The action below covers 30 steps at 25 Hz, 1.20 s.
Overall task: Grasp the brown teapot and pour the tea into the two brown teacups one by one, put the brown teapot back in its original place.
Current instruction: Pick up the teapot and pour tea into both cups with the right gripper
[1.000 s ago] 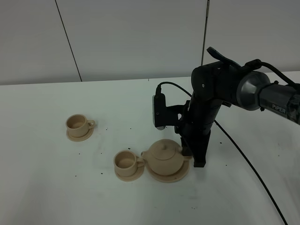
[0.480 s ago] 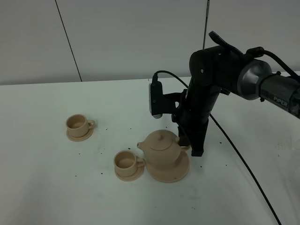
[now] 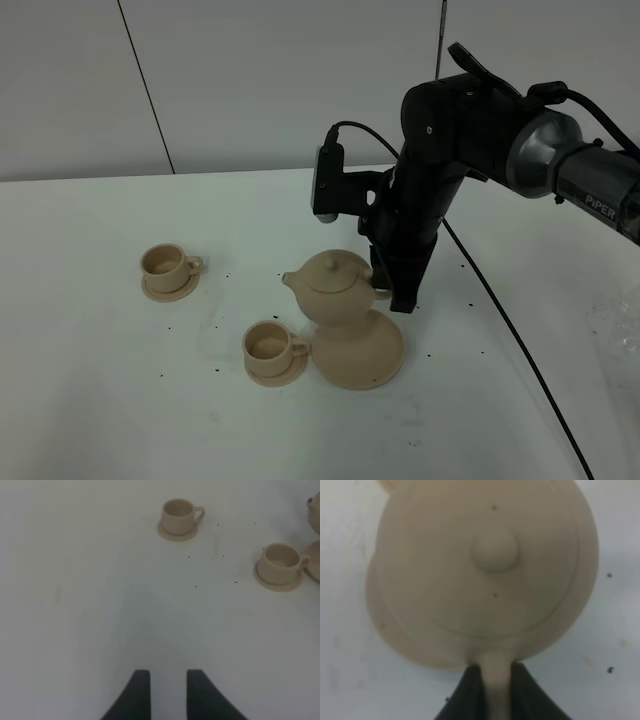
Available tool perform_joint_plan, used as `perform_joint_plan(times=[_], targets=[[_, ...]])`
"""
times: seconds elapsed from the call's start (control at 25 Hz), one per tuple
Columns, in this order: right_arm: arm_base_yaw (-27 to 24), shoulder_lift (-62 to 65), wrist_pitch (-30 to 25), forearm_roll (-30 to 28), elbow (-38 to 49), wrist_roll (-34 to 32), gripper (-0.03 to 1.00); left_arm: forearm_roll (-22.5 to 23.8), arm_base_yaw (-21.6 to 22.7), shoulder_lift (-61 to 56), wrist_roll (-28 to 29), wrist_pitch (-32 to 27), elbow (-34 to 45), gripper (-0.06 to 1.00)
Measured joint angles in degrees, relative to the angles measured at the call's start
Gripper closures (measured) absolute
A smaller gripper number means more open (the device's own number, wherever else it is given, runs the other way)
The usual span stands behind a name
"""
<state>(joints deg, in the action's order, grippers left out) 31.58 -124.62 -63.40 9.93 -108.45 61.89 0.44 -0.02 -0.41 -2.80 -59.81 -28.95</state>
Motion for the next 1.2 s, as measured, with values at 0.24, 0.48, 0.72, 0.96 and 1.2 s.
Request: perform_joint_plan(times=[0.24, 0.48, 0.72, 0.96, 1.2], targets=[[1.97, -0.07, -0.38, -5.15, -3.31, -7.13, 0.87, 0.0, 0.0, 0.0, 0.0, 0.0, 0.0, 0.7], [2.49, -0.07, -0.41, -5.69, -4.52, -9.91, 0.87, 0.0, 0.0, 0.0, 0.0, 0.0, 0.0, 0.7], [3.0, -0.07, 0.24, -5.74, -4.91, -13.68, 0.87, 0.0, 0.0, 0.0, 0.0, 0.0, 0.0, 0.7], [4.5, -1.09, 1.24, -6.18, -6.25, -18.1, 0.87, 0.0, 0.0, 0.0, 0.0, 0.0, 0.0, 0.7], [5.6, -7.33, -2.29, -6.2, -15.32, -20.49, 0.87, 0.0, 0.0, 0.0, 0.0, 0.0, 0.0, 0.7]])
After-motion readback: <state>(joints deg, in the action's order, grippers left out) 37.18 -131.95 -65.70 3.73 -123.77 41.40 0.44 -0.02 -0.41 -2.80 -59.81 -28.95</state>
